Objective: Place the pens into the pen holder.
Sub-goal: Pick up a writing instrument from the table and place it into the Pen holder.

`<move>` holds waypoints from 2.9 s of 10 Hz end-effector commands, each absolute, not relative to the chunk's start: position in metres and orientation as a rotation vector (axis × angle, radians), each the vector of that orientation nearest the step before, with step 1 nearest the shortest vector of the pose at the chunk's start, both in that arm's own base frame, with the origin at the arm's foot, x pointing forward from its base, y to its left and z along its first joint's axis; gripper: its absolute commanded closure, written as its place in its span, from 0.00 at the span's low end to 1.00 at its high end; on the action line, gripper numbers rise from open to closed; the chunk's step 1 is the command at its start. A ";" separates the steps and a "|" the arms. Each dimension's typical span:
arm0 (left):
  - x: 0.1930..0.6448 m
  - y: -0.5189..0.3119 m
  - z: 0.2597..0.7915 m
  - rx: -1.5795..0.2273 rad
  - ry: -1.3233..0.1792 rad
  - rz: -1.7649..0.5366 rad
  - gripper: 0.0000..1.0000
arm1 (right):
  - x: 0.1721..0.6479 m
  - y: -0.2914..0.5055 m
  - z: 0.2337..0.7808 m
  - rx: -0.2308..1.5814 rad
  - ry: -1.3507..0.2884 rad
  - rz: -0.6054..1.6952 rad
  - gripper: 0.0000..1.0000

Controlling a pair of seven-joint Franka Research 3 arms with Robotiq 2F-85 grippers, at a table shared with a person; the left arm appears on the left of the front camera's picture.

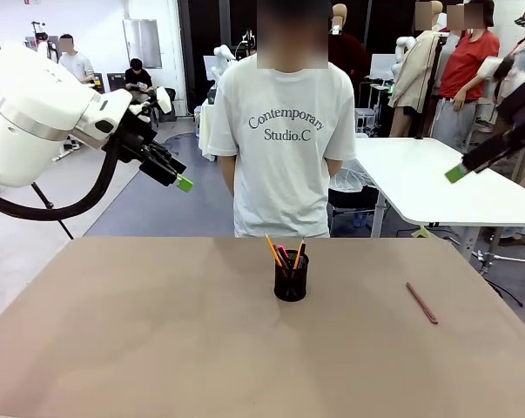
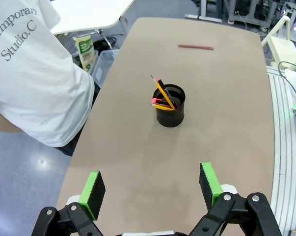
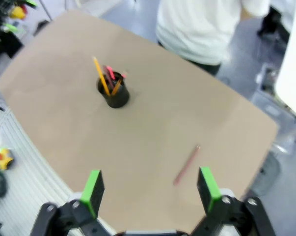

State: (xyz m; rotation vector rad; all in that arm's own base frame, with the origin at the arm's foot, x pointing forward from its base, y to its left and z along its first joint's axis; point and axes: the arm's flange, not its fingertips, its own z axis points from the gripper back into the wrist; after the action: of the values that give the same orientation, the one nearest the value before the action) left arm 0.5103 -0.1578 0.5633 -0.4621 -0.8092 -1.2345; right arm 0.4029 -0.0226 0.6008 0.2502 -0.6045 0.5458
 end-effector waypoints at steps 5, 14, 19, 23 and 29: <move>0.510 -0.155 0.564 -0.461 -0.812 -1.228 0.00 | 0.460 0.003 0.520 0.008 -0.351 0.312 0.00; 0.510 -0.155 0.564 -0.461 -0.812 -1.228 0.00 | 0.467 0.002 0.463 0.002 -0.310 0.312 0.00; 0.510 -0.155 0.564 -0.461 -0.812 -1.228 0.00 | 0.519 0.017 0.383 -0.098 -0.357 0.203 0.00; 0.510 -0.155 0.564 -0.461 -0.812 -1.228 0.00 | 0.537 0.012 0.339 -0.076 -0.214 0.143 0.00; 0.510 -0.155 0.564 -0.461 -0.812 -1.228 0.00 | 0.567 0.006 0.309 -0.060 -0.136 0.103 0.00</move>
State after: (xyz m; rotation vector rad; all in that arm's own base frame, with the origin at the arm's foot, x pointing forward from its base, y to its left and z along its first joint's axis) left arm 0.5103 -0.1577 0.5637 -0.4619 -0.8099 -1.2345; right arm 0.5546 0.0044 0.3075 -0.0574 -0.1393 0.1390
